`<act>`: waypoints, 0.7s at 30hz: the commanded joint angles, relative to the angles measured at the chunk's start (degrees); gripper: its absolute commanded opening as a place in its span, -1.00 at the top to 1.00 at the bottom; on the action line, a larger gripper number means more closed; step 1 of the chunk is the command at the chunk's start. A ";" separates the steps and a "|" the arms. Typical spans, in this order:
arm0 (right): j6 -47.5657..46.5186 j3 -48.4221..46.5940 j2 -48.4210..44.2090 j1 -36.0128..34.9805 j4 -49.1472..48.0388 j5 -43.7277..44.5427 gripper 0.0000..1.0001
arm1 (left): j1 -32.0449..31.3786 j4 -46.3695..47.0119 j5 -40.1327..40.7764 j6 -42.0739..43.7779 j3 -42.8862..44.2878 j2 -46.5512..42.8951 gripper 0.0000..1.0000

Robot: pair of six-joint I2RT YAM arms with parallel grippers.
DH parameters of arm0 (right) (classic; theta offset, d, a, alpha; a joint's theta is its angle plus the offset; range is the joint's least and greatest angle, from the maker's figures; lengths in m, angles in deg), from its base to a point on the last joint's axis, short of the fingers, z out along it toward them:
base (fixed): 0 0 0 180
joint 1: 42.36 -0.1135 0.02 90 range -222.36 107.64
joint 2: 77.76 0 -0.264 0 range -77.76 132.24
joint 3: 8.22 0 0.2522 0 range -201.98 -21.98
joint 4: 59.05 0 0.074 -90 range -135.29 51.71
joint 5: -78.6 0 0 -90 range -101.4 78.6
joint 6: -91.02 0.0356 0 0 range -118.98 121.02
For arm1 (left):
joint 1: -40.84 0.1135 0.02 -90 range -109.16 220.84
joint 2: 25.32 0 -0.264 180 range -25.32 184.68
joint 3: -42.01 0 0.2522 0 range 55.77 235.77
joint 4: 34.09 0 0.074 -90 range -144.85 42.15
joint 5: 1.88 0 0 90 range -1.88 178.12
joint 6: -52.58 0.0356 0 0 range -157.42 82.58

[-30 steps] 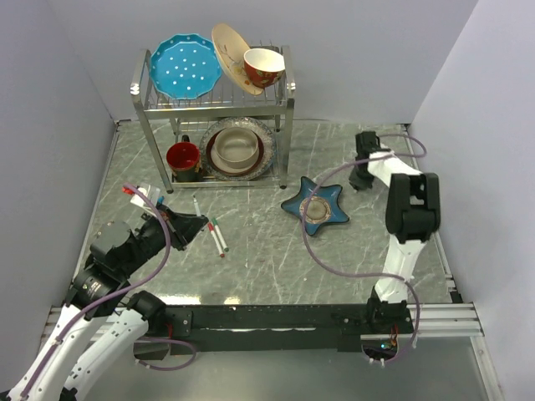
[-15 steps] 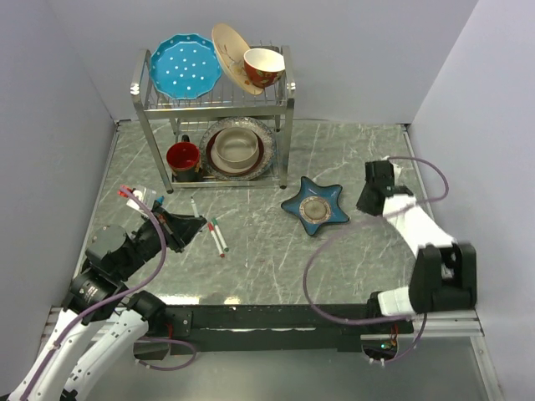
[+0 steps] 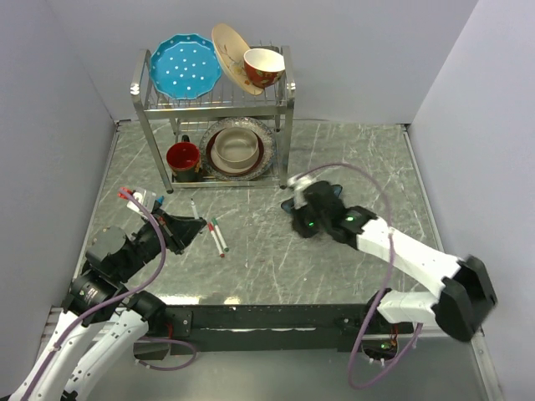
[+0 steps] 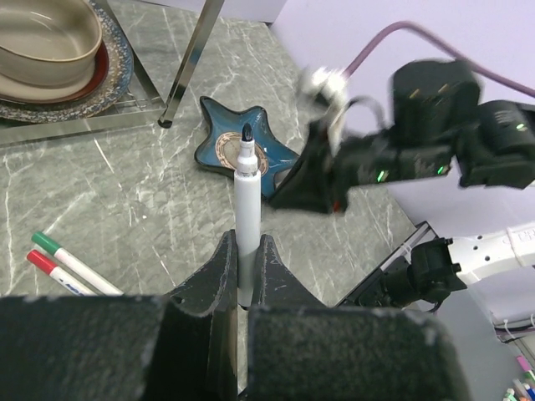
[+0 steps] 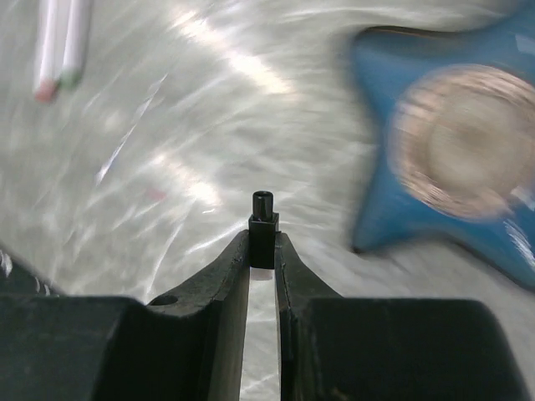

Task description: Insert the pens into the pen caps

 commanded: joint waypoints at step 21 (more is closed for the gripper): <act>-39.86 -6.32 21.57 -12.98 4.62 -4.91 0.18 | 0.08 1.71 0.67 1.49 0.45 -0.69 0.98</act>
